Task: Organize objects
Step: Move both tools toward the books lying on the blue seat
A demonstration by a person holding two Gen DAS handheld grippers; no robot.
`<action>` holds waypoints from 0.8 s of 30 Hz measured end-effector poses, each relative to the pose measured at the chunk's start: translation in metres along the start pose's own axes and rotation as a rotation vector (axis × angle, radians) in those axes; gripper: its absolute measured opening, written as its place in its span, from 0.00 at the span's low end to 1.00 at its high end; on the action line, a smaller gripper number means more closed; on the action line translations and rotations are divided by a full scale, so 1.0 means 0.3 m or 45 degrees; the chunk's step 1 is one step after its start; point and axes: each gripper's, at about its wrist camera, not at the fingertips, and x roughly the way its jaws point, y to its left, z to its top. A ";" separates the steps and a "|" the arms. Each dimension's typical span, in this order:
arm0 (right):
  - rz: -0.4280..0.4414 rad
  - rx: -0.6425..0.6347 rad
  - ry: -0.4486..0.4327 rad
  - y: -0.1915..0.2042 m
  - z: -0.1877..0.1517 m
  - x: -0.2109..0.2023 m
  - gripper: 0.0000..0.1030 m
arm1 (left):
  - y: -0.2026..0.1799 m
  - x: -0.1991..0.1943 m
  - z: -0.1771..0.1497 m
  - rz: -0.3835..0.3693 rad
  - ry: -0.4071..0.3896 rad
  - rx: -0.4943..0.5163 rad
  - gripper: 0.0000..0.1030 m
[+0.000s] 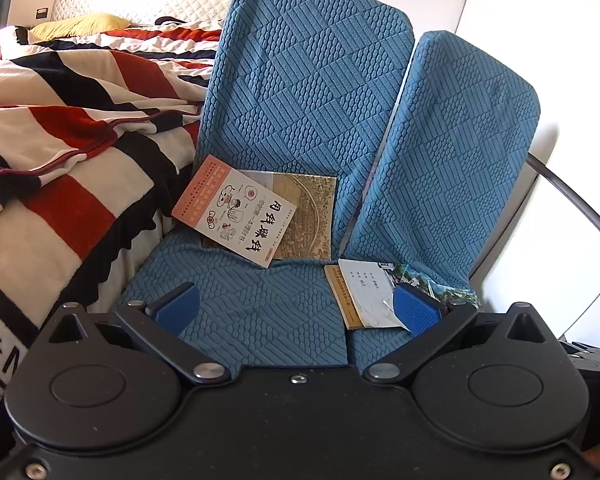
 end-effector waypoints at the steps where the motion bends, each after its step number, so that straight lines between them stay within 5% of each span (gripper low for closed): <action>1: -0.004 -0.006 0.000 0.000 0.007 0.017 1.00 | 0.003 0.020 0.007 -0.001 0.001 0.002 1.00; 18: 0.063 -0.057 -0.026 0.002 0.159 0.379 1.00 | 0.078 0.415 0.191 0.012 0.050 0.033 1.00; 24: 0.092 -0.058 0.010 -0.008 0.211 0.575 0.89 | 0.138 0.576 0.254 0.001 0.072 0.024 1.00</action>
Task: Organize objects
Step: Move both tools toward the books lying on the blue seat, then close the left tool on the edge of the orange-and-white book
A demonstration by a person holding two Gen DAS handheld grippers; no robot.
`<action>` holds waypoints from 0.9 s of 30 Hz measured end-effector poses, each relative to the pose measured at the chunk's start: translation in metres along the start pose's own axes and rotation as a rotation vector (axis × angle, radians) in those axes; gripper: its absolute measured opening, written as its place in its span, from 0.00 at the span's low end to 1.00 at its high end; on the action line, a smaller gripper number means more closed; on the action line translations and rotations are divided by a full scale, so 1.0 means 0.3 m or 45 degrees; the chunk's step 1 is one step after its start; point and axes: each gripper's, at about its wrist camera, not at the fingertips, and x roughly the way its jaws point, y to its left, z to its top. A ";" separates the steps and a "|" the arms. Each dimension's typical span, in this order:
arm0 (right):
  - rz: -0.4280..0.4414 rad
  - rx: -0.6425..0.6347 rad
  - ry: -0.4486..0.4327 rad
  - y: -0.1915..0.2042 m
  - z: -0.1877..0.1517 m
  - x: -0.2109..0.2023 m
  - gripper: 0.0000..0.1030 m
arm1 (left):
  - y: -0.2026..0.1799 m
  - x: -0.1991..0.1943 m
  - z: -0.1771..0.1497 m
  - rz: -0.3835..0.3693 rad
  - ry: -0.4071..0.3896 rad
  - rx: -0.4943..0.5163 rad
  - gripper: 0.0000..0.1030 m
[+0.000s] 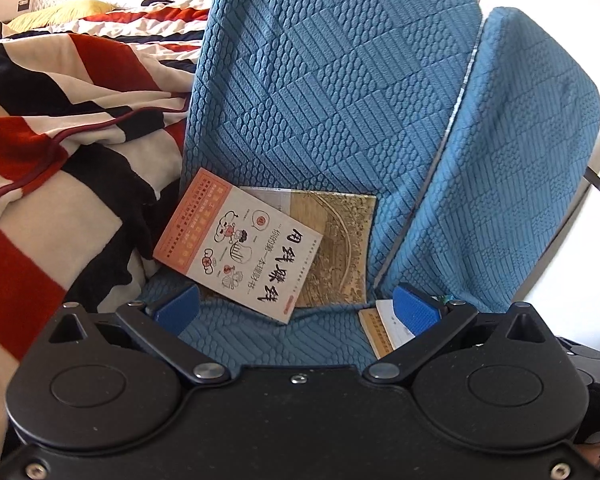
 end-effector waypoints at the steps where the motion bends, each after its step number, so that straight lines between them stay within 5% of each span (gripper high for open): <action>1: 0.007 0.000 0.007 -0.005 0.007 0.030 0.86 | 0.010 0.025 0.009 0.008 0.003 -0.001 1.00; 4: 0.020 -0.003 0.021 -0.020 0.031 0.132 0.72 | 0.062 0.113 0.033 0.023 0.018 -0.005 0.99; 17: 0.053 0.050 0.079 -0.075 0.109 0.531 0.70 | 0.308 0.479 0.043 0.124 0.165 -0.124 0.94; 27: 0.285 0.103 0.119 -0.033 0.112 0.710 0.70 | 0.446 0.692 0.004 0.160 0.294 -0.236 0.90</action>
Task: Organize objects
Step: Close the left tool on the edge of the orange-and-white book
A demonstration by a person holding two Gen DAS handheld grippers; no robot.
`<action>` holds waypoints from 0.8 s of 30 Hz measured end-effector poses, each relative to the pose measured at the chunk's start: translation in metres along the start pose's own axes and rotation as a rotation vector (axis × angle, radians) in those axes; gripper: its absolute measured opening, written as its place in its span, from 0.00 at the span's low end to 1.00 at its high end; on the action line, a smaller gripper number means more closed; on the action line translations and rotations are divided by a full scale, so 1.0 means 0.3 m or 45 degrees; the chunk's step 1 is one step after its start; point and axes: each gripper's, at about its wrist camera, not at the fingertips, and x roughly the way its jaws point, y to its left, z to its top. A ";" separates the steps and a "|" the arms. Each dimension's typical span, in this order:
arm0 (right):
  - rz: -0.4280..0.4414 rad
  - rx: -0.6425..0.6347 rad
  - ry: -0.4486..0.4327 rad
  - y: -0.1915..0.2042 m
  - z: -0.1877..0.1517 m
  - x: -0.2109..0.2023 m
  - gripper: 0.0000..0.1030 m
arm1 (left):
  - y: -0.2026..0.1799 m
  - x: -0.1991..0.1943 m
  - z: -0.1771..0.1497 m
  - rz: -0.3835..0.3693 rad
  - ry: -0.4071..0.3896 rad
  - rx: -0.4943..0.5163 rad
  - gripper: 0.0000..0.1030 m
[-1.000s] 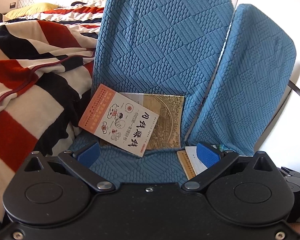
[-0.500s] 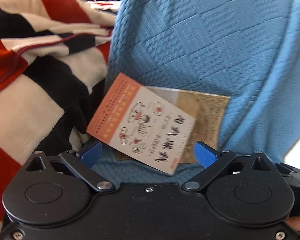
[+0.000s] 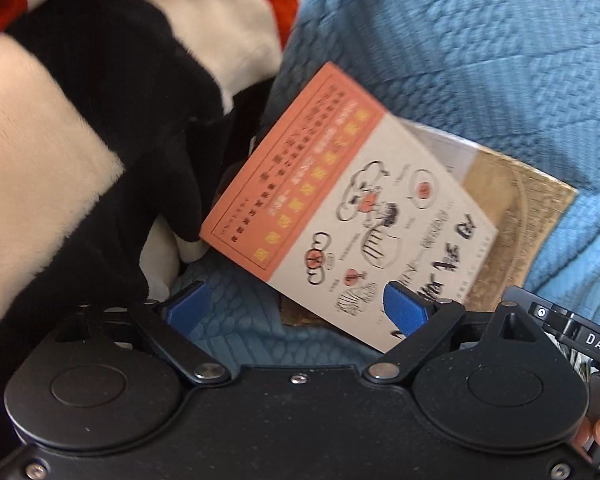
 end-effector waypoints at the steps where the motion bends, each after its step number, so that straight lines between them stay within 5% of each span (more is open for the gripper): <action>1: 0.022 -0.002 0.003 0.007 0.002 0.020 0.69 | 0.008 0.013 0.001 0.000 0.002 -0.008 0.89; 8: 0.093 0.075 0.066 0.037 0.025 0.160 0.53 | 0.064 0.086 0.004 0.013 0.019 -0.079 0.72; 13: 0.104 0.085 0.059 0.045 0.025 0.181 0.53 | 0.119 0.121 0.005 -0.020 0.020 -0.186 0.65; 18: 0.178 0.173 0.075 -0.002 0.018 0.188 0.53 | 0.181 0.152 -0.007 -0.125 0.008 -0.319 0.67; 24: 0.235 0.226 0.105 -0.024 0.010 0.190 0.54 | 0.179 0.148 -0.031 -0.109 -0.053 -0.270 0.72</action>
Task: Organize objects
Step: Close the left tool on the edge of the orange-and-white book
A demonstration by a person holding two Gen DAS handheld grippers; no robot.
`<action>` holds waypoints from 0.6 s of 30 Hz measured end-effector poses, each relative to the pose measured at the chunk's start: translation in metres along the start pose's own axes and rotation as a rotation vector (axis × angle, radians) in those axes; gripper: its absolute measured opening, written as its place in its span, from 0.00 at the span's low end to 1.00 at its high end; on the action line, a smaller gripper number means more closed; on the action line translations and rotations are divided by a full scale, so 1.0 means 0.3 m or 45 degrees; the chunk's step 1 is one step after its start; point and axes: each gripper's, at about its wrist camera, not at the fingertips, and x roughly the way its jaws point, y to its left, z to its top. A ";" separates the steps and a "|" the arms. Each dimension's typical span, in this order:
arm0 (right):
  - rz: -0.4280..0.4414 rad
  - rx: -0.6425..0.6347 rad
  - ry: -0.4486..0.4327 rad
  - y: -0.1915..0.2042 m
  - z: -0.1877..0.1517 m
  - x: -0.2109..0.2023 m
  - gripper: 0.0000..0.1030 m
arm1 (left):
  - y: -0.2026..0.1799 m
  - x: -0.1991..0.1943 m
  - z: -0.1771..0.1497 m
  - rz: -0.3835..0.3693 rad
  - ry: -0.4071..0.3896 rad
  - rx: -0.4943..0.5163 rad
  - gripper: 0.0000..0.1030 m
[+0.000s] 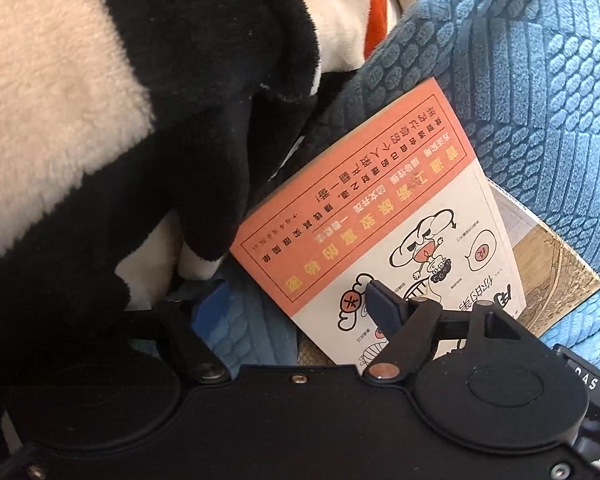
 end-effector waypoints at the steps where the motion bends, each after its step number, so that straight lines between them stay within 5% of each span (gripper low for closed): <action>1: 0.003 0.004 0.003 -0.002 0.002 0.000 0.54 | 0.001 -0.003 -0.005 -0.007 -0.009 0.004 0.70; 4: -0.016 0.011 0.003 0.003 0.004 -0.004 0.51 | 0.007 -0.012 -0.021 -0.061 -0.031 -0.006 0.53; 9: -0.082 -0.014 -0.009 0.009 0.002 -0.001 0.36 | 0.040 -0.015 -0.048 -0.098 -0.038 -0.110 0.46; 18: -0.106 -0.022 -0.035 0.033 -0.019 -0.071 0.26 | 0.092 -0.116 -0.088 -0.120 -0.042 -0.166 0.13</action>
